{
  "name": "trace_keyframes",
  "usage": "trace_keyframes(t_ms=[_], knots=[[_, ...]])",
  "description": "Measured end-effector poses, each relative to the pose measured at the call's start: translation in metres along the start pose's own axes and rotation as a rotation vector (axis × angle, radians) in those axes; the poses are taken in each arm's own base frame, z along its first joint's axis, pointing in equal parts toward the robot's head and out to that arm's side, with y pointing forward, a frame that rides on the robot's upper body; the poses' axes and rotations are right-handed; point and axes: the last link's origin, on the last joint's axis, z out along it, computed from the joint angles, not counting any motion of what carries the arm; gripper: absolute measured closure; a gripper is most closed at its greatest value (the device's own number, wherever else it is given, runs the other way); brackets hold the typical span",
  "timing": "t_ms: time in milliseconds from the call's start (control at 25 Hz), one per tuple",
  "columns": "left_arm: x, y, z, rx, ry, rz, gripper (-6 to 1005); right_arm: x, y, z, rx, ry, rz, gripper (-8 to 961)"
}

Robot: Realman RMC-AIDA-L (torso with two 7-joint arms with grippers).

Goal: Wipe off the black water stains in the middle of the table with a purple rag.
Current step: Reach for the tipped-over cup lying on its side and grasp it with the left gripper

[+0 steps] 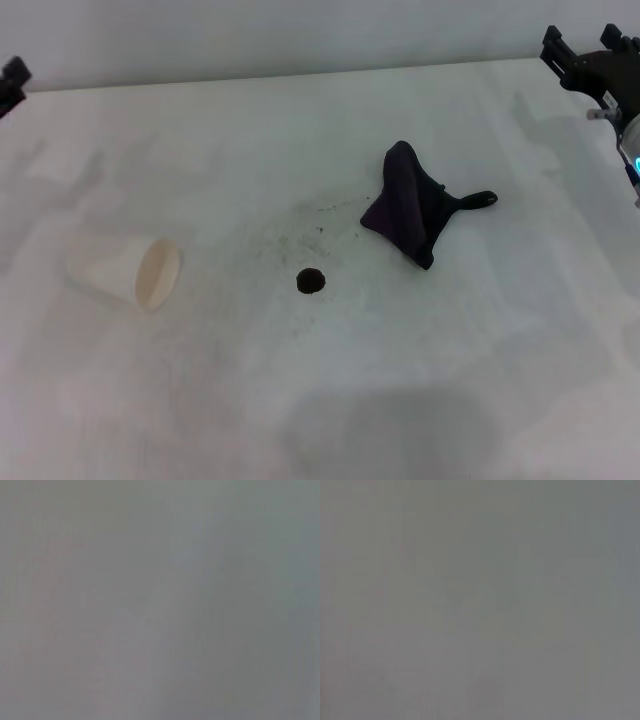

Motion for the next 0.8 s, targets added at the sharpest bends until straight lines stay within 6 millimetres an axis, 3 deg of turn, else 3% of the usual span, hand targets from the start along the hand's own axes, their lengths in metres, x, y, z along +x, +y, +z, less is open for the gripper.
trace_keyframes(t_ms=[240, 560, 800], knots=[[0.022, 0.0, -0.014, -0.228, -0.147, 0.07, 112, 0.0, 0.0, 0.0, 0.001, 0.001, -0.001, 127], [0.049, 0.004, -0.027, -0.498, -0.433, 0.478, 111, 0.001, 0.0, 0.0, 0.003, 0.004, 0.003, 126], [0.058, 0.011, -0.023, -0.552, -0.54, 0.681, 111, 0.001, 0.0, 0.0, 0.003, 0.005, 0.003, 127]])
